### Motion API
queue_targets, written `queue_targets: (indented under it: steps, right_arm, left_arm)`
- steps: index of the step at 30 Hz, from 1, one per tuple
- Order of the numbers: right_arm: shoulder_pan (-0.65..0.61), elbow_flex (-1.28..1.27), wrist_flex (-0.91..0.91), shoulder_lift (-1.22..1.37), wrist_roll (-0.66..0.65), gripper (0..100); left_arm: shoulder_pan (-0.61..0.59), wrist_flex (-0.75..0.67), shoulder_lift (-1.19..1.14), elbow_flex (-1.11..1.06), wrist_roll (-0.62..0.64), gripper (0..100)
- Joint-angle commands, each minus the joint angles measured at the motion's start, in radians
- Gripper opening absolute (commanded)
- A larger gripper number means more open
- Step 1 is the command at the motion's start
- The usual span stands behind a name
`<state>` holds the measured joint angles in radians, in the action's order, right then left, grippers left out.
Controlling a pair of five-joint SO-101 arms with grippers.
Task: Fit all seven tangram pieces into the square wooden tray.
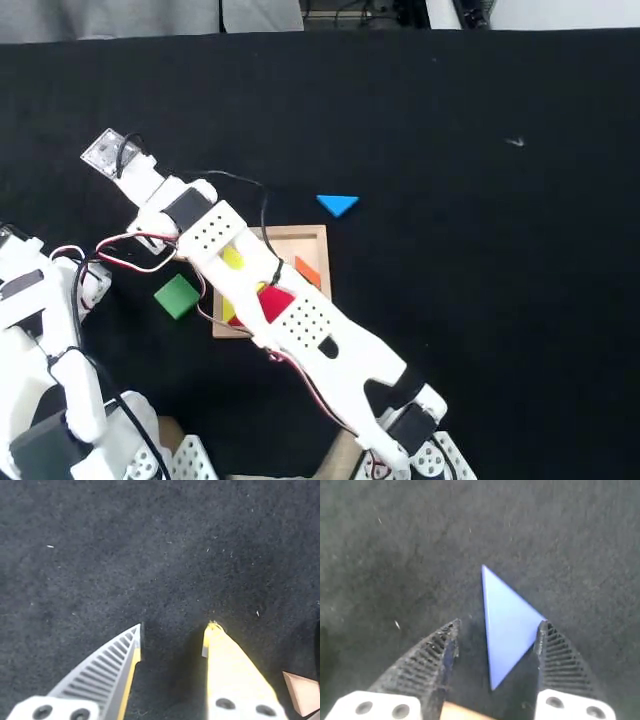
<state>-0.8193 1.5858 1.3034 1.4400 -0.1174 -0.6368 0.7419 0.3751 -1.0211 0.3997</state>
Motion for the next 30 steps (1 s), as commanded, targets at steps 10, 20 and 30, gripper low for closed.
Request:
queue_targets:
  steps: [10, 20, 30]
  right_arm:
    - [-0.032, 0.054, -0.008, -0.010, -0.186, 23.7]
    - [-0.037, 0.064, 0.095, -0.010, -0.338, 19.5]
    - [0.025, 0.081, 0.362, -0.022, -0.393, 13.4]
  left_arm:
    - [0.007, -0.006, 0.023, 0.010, -0.002, 21]
    - [0.012, -0.006, 0.023, 0.010, -0.002, 21]
    - [0.005, -0.006, 0.025, 0.010, -0.002, 21]
